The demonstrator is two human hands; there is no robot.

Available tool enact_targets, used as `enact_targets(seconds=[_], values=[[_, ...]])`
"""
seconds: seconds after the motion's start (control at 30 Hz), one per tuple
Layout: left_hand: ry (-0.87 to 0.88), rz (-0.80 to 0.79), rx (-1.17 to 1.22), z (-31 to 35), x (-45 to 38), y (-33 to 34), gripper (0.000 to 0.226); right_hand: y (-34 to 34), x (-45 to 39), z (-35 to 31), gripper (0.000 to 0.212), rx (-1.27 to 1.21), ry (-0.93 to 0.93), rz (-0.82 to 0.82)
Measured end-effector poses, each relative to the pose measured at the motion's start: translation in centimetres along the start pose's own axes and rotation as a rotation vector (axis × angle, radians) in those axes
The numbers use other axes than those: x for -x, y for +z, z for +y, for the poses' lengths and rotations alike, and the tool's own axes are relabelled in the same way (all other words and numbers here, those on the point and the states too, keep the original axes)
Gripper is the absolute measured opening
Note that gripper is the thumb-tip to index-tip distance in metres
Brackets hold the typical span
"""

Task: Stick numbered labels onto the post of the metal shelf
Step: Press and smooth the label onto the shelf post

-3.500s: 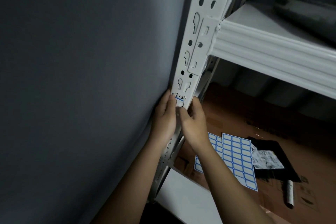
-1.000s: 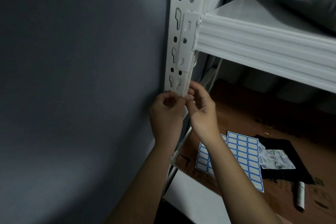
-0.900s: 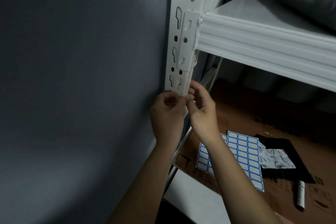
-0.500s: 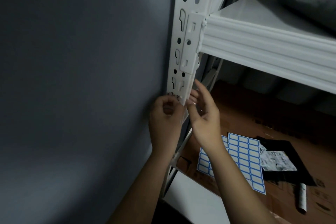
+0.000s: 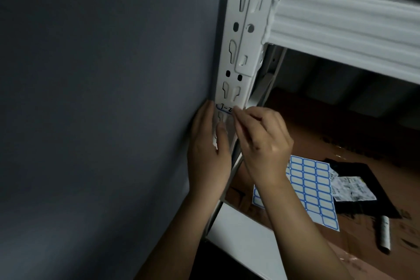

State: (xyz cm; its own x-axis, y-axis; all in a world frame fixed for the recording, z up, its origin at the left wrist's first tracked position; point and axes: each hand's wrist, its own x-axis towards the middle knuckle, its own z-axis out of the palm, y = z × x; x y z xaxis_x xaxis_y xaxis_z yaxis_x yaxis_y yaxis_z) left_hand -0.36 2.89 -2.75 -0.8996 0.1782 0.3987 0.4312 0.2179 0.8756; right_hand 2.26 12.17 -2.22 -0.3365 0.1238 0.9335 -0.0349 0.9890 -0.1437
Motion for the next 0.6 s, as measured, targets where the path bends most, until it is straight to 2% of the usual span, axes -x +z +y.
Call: enact_targets(seconds=[0.17, 0.33, 0.6], values=[[-0.043, -0.009, 0.182, -0.5, -0.5, 0.4, 0.046, -0.4, 0.2, 0.2, 0.015, 0.062, -0.025, -0.075], [-0.075, -0.027, 0.225, -0.9, -0.9, 0.6, 0.047, -0.3, 0.0, -0.2, 0.007, 0.089, -0.05, -0.077], [-0.106, -0.062, 0.273, -1.1, -1.0, 0.3, 0.049, -0.6, -1.0, 0.1, 0.005, 0.138, -0.1, -0.074]])
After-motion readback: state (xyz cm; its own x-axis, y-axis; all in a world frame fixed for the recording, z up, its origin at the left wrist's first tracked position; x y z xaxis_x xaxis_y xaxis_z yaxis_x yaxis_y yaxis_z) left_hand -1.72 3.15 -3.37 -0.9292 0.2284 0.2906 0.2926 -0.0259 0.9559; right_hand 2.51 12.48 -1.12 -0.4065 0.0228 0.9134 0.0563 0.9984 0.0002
